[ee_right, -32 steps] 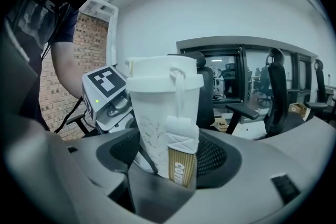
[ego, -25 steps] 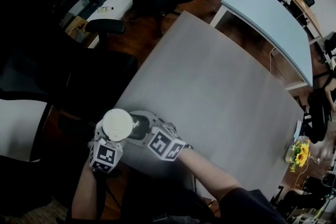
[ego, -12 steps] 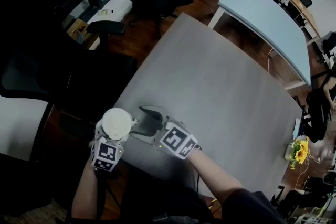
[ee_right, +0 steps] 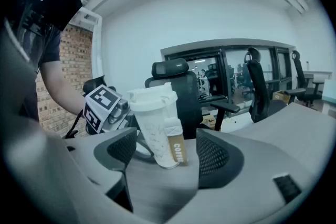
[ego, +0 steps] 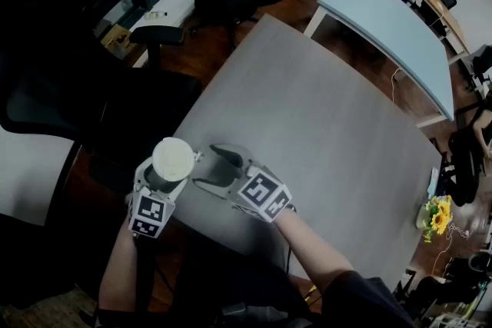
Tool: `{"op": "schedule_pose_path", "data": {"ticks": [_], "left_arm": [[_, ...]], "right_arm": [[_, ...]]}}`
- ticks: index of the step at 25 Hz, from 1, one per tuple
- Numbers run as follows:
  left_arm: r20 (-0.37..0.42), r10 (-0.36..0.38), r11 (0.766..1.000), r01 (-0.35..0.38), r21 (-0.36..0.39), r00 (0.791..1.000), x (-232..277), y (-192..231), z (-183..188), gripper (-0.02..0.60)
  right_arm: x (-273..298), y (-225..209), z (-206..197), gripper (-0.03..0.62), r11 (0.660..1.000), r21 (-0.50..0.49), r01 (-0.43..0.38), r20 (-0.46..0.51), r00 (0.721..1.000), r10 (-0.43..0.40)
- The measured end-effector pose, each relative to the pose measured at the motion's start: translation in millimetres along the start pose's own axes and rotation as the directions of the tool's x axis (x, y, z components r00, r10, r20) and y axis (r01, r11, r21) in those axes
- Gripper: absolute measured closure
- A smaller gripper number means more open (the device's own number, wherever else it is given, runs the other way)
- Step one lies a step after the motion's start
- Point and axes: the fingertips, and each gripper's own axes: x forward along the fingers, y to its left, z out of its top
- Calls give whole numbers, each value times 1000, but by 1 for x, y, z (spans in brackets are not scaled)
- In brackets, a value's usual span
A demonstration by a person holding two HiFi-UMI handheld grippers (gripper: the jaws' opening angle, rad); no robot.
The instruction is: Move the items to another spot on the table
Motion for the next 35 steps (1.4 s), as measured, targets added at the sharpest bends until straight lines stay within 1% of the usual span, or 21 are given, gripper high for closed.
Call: {"op": "schedule_pose_path", "data": {"ticks": [2, 7, 11, 16, 20, 23, 28, 32, 35], "left_arm": [[0, -2, 1000, 2, 4, 1000, -5, -1, 1, 201], [26, 13, 997, -11, -70, 1000, -19, 2, 6, 201], [21, 10, 998, -8, -66, 1000, -23, -3, 6, 201], [24, 6, 996, -4, -90, 1000, -28, -5, 7, 201], [21, 32, 995, -30, -93, 999, -32, 1, 4, 201], [-7, 27, 994, -28, -102, 1000, -32, -3, -7, 201], [-20, 17, 985, -20, -170, 1000, -37, -13, -18, 201], [-11, 30, 983, -32, -178, 999, -35, -18, -12, 201], [-8, 42, 982, -43, -186, 999, -40, -23, -8, 201]], "right_arm": [[-3, -6, 6, 229, 999, 28, 19, 25, 999, -20], [-12, -5, 10, 230, 997, 73, 27, 47, 998, -31], [-18, 4, 10, 230, 996, 88, 25, 55, 998, -29], [-22, 17, 11, 230, 994, 106, 17, 66, 998, -24], [-23, 31, 10, 230, 993, 115, -8, 65, 998, 1], [-28, 39, 9, 230, 992, 124, -29, 73, 997, 20], [-49, 42, 6, 230, 987, 155, -35, 93, 995, 21], [-63, 46, -1, 232, 978, 198, -61, 105, 994, 40], [-69, 57, -1, 233, 976, 200, -88, 110, 992, 67]]}}
